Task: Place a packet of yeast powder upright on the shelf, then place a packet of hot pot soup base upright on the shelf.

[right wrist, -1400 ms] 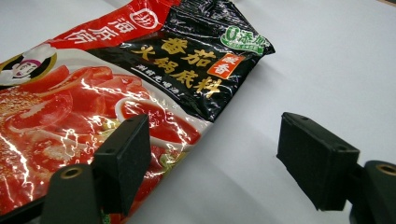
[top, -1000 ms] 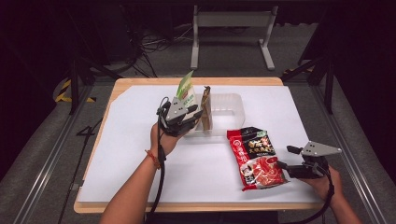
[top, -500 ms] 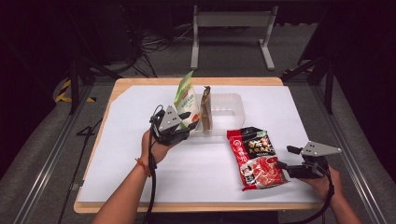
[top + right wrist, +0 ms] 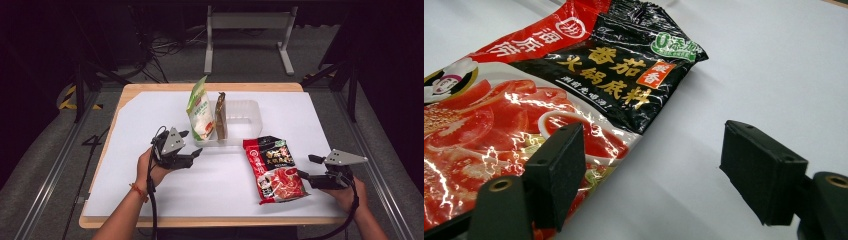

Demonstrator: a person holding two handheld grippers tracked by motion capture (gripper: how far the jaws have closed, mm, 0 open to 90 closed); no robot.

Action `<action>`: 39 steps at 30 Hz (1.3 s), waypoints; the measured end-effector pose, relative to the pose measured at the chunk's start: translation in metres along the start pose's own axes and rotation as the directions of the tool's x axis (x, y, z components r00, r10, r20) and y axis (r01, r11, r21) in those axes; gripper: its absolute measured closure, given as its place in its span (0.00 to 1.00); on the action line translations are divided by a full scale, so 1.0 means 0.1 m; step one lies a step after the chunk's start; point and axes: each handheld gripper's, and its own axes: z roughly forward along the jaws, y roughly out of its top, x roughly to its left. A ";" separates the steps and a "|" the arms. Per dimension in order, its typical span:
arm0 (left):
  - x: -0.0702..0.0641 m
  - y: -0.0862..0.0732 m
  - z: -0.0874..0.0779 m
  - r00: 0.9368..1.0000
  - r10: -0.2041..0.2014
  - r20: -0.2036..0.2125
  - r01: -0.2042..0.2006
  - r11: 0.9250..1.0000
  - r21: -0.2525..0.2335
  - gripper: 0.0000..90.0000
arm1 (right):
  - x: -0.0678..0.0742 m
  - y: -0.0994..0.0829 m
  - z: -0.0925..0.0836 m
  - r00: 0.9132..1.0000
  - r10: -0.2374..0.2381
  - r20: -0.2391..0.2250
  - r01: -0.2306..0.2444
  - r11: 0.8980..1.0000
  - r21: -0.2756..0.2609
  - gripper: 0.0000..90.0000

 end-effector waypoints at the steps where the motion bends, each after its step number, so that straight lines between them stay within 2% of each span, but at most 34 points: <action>1: -0.01 -0.04 -0.02 1.000 0.004 -0.007 -0.004 1.000 0.008 0.27 | 0.00 0.00 0.00 1.000 0.000 0.001 0.000 1.000 -0.002 0.29; 3: -0.02 -0.11 -0.06 1.000 0.017 -0.021 -0.017 1.000 0.018 0.24 | 0.00 0.01 0.00 1.000 0.000 0.000 0.000 1.000 -0.002 0.29; 8: -0.01 -0.30 -0.18 1.000 0.003 -0.024 -0.002 0.999 0.038 0.22 | 0.01 0.01 0.02 1.000 -0.011 -0.001 0.011 1.000 0.007 0.29; 11: 0.00 -0.42 -0.24 1.000 -0.006 -0.006 0.006 0.999 0.052 0.21 | 0.01 0.02 0.02 1.000 -0.014 0.001 0.014 1.000 0.008 0.29; 14: -0.01 -0.51 -0.29 1.000 0.005 -0.006 -0.005 0.997 0.075 0.20 | 0.01 0.02 0.01 1.000 -0.015 0.002 0.015 1.000 0.006 0.29; 16: -0.01 -0.58 -0.32 1.000 -0.021 0.010 0.021 0.997 0.075 0.19 | 0.02 0.02 0.01 1.000 -0.016 0.001 0.016 1.000 0.002 0.29; 19: -0.03 -0.65 -0.36 1.000 -0.017 0.021 0.015 0.996 0.090 0.18 | 0.03 0.03 0.01 1.000 -0.025 0.003 0.025 1.000 0.006 0.29; 23: -0.02 -0.75 -0.40 0.997 -0.056 0.047 0.052 0.995 0.084 0.16 | 0.02 0.04 0.02 1.000 -0.025 -0.005 0.025 1.000 -0.001 0.29; 26: -0.01 -0.82 -0.43 0.994 -0.098 0.050 0.095 0.993 0.073 0.16 | 0.02 0.05 0.02 1.000 -0.027 -0.003 0.027 1.000 0.000 0.30; 33: -0.03 -0.92 -0.52 0.991 -0.122 0.057 0.118 0.991 0.069 0.16 | 0.01 0.08 0.00 1.000 -0.025 -0.018 0.024 1.000 -0.020 0.32; 39: -0.01 -0.95 -0.57 0.987 -0.152 0.056 0.150 0.988 0.039 0.16 | -0.04 0.20 0.05 0.999 -0.015 -0.045 0.014 0.999 -0.030 0.32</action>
